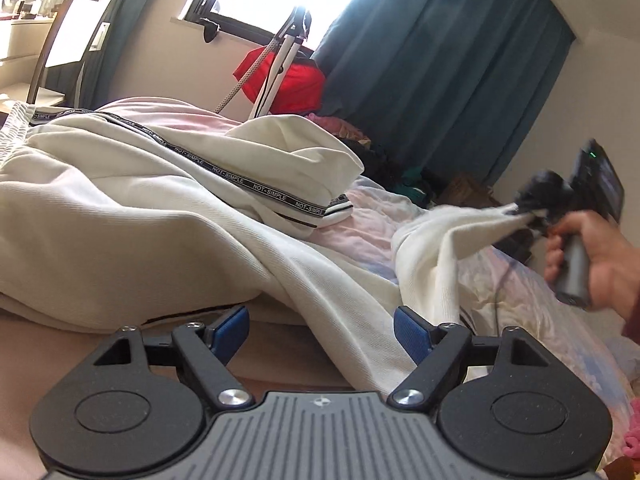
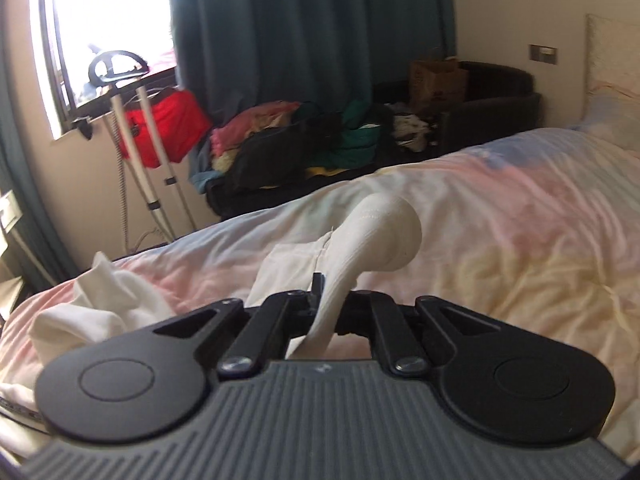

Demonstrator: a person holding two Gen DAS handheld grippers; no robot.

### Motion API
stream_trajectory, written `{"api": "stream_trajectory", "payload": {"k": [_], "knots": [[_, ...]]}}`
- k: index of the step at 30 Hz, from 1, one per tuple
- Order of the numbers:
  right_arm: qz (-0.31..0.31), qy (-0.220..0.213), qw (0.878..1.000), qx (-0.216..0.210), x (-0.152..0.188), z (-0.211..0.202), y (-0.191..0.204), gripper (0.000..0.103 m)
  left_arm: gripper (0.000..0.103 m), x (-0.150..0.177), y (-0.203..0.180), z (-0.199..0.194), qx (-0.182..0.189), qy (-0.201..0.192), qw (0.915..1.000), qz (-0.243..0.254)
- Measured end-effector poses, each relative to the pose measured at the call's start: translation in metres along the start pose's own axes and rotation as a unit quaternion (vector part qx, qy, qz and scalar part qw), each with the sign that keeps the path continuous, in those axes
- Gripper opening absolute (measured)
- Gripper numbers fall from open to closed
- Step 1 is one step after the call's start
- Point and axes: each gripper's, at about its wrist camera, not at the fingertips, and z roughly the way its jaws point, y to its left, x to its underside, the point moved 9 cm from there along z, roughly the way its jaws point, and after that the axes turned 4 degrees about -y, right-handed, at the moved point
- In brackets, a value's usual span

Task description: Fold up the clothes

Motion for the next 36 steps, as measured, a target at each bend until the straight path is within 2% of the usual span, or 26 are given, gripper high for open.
{"api": "stream_trajectory", "payload": {"k": [2,4,6,9,12,14,17,18,19,21,23,24,25,26,29,31,32,34,35,36], "knots": [[0.052,-0.002,0.998,0.021,0.006,-0.024,-0.06,0.005,0.081,0.006,-0.01,-0.009,-0.002,0.007,0.9999,0.011],[0.123,0.0,0.991,0.042,0.025,-0.044,-0.118,0.005,0.081,0.013,-0.021,-0.016,-0.013,0.017,0.9992,0.035],[0.202,0.024,0.977,0.061,0.059,-0.054,-0.171,0.005,0.081,0.02,-0.03,-0.028,-0.027,0.024,0.9977,0.056],[0.301,0.067,0.951,0.039,0.117,-0.055,-0.217,0.006,0.081,0.029,-0.042,-0.048,-0.044,0.028,0.9957,0.077],[0.385,0.1,0.917,-0.007,0.158,-0.055,-0.231,0.006,0.081,0.034,-0.051,-0.058,-0.059,0.025,0.9943,0.086],[0.438,0.104,0.892,-0.039,0.171,-0.054,-0.228,0.008,0.081,0.035,-0.054,-0.045,-0.068,0.028,0.9943,0.078],[0.475,0.11,0.871,-0.06,0.176,-0.047,-0.22,0.01,0.081,0.041,-0.063,-0.026,-0.071,0.032,0.993,0.089],[0.487,0.113,0.863,-0.067,0.177,-0.044,-0.218,0.017,0.081,0.045,-0.066,-0.02,-0.077,0.031,0.9914,0.101],[0.497,0.112,0.857,-0.076,0.177,-0.04,-0.217,0.035,0.081,0.048,-0.068,-0.013,-0.081,0.031,0.9897,0.114],[0.514,0.106,0.846,-0.095,0.178,-0.033,-0.217,0.048,0.081,0.055,-0.07,0.0,-0.085,0.036,0.9871,0.131],[0.508,0.106,0.85,-0.089,0.178,-0.025,-0.219,0.045,0.081,0.062,-0.07,0.012,-0.081,0.045,0.9865,0.135],[0.491,0.105,0.861,-0.08,0.175,-0.021,-0.219,0.031,0.081,0.063,-0.07,0.014,-0.078,0.047,0.9867,0.134],[0.47,0.099,0.875,-0.069,0.169,-0.016,-0.221,0.011,0.081,0.064,-0.07,0.017,-0.076,0.049,0.987,0.133],[0.449,0.091,0.887,-0.058,0.161,-0.011,-0.223,0.009,0.081,0.064,-0.069,0.02,-0.073,0.05,0.9877,0.129],[0.421,0.057,0.904,-0.049,0.134,0.001,-0.224,0.006,0.081,0.058,-0.066,0.024,-0.061,0.044,0.9916,0.106],[0.379,0.027,0.924,-0.049,0.104,0.008,-0.222,0.006,0.081,0.05,-0.061,0.026,-0.051,0.037,0.9952,0.074],[0.387,0.007,0.92,-0.056,0.091,0.011,-0.228,0.006,0.081,0.046,-0.057,0.027,-0.045,0.036,0.9968,0.055],[0.443,-0.038,0.893,-0.077,0.068,0.013,-0.249,0.006,0.081,0.042,-0.041,0.032,-0.017,0.06,0.9977,-0.025],[0.468,-0.058,0.878,-0.078,0.061,0.016,-0.264,0.006,0.081,0.042,-0.031,0.035,0.0,0.078,0.9944,-0.072],[0.492,-0.075,0.865,-0.071,0.058,0.019,-0.281,0.006,0.081,0.044,-0.02,0.037,0.017,0.098,0.987,-0.127]]}}
